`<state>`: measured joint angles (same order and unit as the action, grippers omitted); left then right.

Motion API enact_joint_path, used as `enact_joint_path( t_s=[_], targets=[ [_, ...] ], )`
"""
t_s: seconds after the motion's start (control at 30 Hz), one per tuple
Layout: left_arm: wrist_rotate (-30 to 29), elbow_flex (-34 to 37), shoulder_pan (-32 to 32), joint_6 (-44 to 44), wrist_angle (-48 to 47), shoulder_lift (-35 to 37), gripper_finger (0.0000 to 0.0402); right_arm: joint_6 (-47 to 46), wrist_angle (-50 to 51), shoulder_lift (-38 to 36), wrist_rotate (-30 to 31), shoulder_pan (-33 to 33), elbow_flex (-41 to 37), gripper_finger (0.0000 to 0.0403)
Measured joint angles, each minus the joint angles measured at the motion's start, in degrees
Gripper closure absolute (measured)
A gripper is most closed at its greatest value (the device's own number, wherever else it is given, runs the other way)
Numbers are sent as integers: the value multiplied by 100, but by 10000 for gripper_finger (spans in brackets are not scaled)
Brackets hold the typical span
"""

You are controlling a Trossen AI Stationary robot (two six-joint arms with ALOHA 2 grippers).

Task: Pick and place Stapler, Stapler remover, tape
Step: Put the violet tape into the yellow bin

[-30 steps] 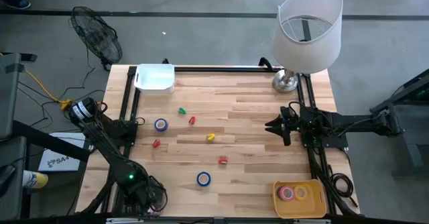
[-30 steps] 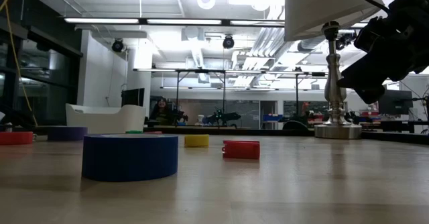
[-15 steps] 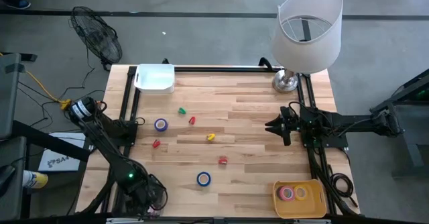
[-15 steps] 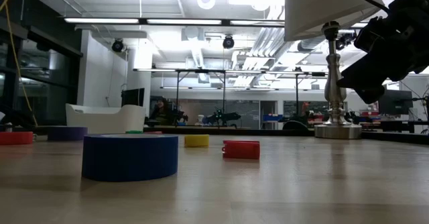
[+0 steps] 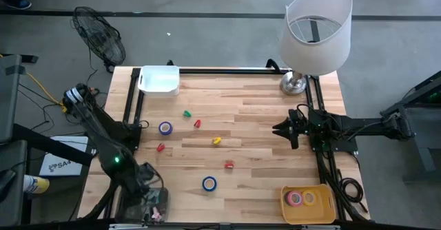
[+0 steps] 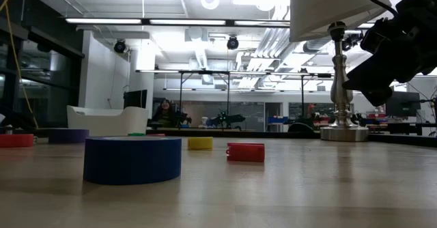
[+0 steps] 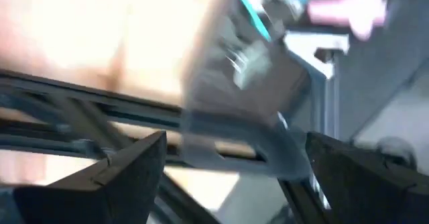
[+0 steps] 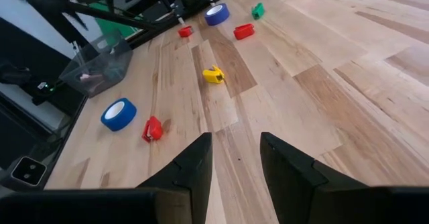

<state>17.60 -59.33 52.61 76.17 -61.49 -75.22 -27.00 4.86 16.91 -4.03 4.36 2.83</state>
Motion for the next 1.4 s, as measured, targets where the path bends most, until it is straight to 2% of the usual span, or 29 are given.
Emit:
enact_joint_path(
  t_s=[0.13,0.27,0.4,0.53,0.7,0.87,1.07,1.4],
  targets=[
    [-945,-2,-373,-10,-560,602,51,-97,1,1,68,2,0,285],
    [-1449,-2,-1120,-1007,-1033,952,51,-105,2,0,73,3,0,285],
    [-1690,-2,-2132,-2406,-1604,993,51,-106,2,0,105,15,0,285],
    [-1961,-2,-3293,-3403,-1624,929,51,-150,3,0,133,15,0,285],
    [-2019,-2,-4642,-4244,-1473,717,51,-151,9,2,179,13,0,285],
    [-1863,-2,-5697,-4886,-1278,193,51,-149,30,2,227,13,0,285],
    [-1832,-2,-6286,-5279,-817,-658,51,-303,37,2,256,15,0,285],
    [-1781,-2,-6537,-4663,-587,-1733,51,-411,42,2,240,15,0,285]
  ],
)
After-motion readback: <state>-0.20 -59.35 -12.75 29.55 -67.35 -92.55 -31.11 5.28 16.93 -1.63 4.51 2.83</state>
